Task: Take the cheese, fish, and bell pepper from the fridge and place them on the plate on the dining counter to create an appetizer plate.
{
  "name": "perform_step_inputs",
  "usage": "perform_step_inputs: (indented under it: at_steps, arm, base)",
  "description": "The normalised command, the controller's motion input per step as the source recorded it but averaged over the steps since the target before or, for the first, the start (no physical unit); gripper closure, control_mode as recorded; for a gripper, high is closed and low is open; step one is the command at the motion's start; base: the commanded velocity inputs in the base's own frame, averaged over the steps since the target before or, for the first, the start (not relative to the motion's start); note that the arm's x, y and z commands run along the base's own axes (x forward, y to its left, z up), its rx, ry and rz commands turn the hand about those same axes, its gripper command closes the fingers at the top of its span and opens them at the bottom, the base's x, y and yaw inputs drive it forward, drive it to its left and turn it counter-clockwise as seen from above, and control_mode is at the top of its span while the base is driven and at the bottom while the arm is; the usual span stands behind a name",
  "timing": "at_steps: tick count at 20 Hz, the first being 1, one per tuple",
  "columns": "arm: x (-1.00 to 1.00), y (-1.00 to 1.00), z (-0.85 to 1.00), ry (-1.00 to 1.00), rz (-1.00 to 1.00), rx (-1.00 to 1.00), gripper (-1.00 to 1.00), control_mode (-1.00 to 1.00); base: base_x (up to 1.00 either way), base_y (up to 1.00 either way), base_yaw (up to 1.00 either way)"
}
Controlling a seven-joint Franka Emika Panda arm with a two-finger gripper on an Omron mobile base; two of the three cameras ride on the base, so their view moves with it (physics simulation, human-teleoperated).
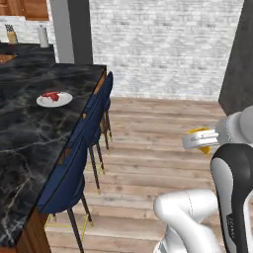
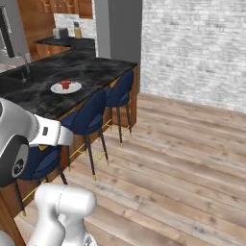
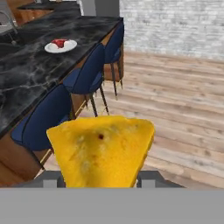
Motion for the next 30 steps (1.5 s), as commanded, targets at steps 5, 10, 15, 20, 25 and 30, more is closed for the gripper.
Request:
perform_step_inputs:
  at_steps: [5, 10, 15, 20, 25, 30]
  arm:
    - [0.0, 0.0, 0.0, 0.0, 0.0, 0.0, 1.0, 1.0]
    - [0.0, 0.0, 0.0, 0.0, 0.0, 0.0, 1.0, 1.0]
    - [0.0, 0.0, 0.0, 0.0, 0.0, 0.0, 1.0, 1.0]
    - [0.0, 0.0, 0.0, 0.0, 0.0, 0.0, 1.0, 1.0]
    - [0.0, 0.0, 0.0, 0.0, 0.0, 0.0, 1.0, 1.0]
    - [0.0, 0.0, 0.0, 0.0, 0.0, 0.0, 1.0, 1.0]
  base:
    - [1.0, -0.54, 0.52]
    - [1.0, -0.61, 0.52]
    - [0.92, -0.76, 0.47]
    - [1.0, -0.68, 0.47]
    - [1.0, -0.51, 0.48]
    - [0.99, -0.16, 0.48]
